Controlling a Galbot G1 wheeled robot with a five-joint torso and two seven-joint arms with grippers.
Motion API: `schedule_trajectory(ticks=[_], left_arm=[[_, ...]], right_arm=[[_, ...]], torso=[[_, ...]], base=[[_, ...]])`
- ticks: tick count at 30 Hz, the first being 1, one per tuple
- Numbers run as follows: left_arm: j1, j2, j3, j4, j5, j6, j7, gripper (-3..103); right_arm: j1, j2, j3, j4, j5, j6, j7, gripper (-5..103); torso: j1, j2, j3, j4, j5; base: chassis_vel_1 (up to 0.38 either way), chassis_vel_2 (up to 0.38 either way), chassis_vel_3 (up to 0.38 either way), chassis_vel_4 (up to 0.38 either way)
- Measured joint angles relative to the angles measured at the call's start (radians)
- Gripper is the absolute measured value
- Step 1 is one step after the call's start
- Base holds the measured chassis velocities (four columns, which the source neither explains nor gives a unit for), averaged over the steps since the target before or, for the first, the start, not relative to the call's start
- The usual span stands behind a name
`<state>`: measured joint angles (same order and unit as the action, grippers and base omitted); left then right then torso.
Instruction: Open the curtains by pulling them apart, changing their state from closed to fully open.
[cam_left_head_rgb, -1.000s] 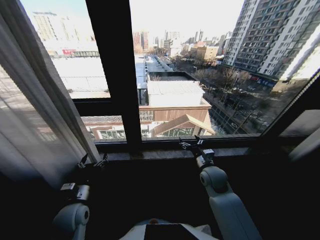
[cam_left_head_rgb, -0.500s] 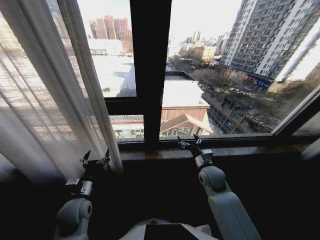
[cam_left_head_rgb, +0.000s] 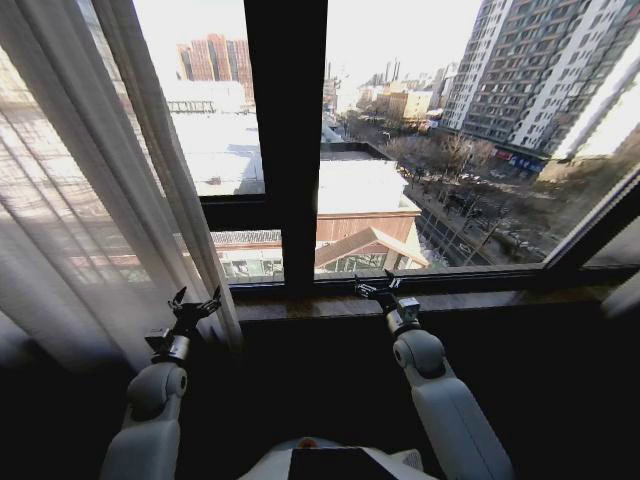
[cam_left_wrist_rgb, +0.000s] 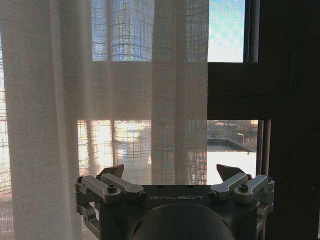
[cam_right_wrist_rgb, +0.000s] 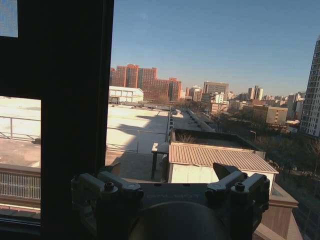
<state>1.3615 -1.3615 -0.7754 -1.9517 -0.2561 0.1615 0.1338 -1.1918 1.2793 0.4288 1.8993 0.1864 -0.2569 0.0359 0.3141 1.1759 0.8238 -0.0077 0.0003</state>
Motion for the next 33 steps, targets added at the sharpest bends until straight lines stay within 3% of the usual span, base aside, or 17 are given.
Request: schedule_trajectory(ticks=[9,33], left_arm=[[-0.047,0.05,-0.001,0.011,-0.03,0.025,-0.003,100],[0.015,0.007,-0.008,-0.063,-0.014,0.042,-0.004,100]], right_arm=[[0.063,0.005,-0.032,-0.023,0.018,0.001,0.012,100],[0.131,0.011,-0.062,-0.078,0.005,-0.001,-0.027,100]], torso=[[0.0,0.0,0.0,0.0001,-0.0002],[0.0,0.0,0.0,-0.0001,0.0]], base=[[0.0,0.0,0.0,0.0],[-0.03,0.032,0.022,-0.03]])
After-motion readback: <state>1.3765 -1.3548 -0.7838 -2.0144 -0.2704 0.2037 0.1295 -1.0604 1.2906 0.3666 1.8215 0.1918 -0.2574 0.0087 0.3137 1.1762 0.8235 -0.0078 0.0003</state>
